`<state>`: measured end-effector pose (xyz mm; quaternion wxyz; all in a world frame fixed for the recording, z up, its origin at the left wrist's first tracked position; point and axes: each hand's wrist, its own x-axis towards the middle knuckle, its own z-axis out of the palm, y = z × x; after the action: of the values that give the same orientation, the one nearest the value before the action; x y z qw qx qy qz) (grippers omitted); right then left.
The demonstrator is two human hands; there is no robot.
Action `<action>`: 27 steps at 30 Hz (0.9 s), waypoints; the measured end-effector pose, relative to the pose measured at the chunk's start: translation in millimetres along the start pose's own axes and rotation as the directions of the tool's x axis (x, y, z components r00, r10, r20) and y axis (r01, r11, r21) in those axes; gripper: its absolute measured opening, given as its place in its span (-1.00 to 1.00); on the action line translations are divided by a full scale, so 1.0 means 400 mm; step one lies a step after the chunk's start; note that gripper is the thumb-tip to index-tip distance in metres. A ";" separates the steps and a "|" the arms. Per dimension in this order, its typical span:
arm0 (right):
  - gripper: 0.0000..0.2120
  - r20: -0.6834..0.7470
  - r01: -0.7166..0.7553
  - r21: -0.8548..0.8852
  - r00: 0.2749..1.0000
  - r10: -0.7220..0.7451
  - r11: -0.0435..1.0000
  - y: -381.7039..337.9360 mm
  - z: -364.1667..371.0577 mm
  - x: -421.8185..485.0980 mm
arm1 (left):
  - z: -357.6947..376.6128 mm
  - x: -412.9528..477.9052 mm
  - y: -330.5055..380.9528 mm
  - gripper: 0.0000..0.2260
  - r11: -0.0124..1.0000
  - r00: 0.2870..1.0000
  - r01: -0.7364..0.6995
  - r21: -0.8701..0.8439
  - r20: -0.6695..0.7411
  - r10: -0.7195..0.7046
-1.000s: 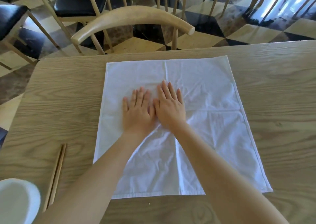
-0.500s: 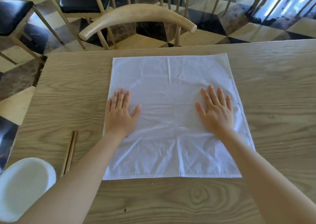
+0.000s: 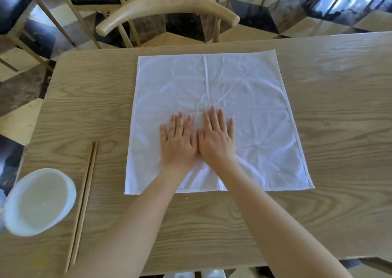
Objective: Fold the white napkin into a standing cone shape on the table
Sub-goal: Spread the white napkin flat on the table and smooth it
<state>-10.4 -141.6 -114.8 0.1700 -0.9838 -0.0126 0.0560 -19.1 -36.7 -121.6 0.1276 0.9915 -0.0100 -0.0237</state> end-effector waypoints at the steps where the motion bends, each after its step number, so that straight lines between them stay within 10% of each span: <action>1: -0.46 -0.018 0.015 -0.021 1.000 -0.015 1.000 0.011 0.004 -0.017 | -0.001 -0.016 -0.017 -0.46 1.000 1.000 0.009 0.016 -0.006 -0.009; 15: -0.43 -0.056 -0.045 -0.148 0.998 0.037 0.988 0.252 -0.056 -0.158 | -0.036 -0.147 -0.177 -0.39 0.988 0.994 0.108 0.110 0.019 -0.111; 27: -0.37 0.160 0.179 -0.241 0.977 -0.143 0.954 0.427 -0.145 -0.243 | -0.075 -0.224 -0.251 -0.41 0.973 0.991 0.056 0.224 0.107 -0.082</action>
<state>-99.3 -325.9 -107.6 0.0453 -0.9867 -0.1120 0.1089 -105.7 70.4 -114.3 0.0150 0.9962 0.0144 -0.0844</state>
